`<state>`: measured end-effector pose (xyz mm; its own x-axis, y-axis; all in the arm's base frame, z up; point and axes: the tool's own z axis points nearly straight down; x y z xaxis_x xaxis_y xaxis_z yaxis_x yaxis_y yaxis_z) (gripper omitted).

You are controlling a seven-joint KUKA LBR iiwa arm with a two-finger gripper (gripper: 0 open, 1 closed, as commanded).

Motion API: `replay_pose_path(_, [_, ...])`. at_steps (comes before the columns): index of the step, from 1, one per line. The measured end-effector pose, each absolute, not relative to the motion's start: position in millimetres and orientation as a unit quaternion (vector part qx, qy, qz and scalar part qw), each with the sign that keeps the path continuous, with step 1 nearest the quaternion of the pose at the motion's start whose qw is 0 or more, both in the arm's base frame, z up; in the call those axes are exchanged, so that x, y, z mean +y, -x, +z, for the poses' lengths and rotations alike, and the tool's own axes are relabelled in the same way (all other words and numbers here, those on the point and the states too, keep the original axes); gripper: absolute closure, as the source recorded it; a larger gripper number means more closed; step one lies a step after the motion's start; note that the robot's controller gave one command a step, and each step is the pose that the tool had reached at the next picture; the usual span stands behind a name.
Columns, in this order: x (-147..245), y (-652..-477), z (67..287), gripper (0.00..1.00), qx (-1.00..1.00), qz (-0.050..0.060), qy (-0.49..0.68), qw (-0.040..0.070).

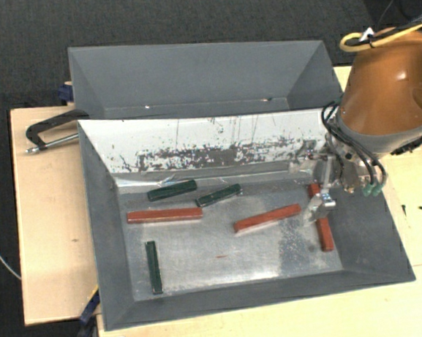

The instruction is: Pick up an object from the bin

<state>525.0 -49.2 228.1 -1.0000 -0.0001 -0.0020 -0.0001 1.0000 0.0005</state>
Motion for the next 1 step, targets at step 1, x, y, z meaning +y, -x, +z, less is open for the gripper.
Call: replay_pose_path(1, [-49.2, -525.0, 228.2, 0.00, 1.000, 0.000, 0.000, 0.001])
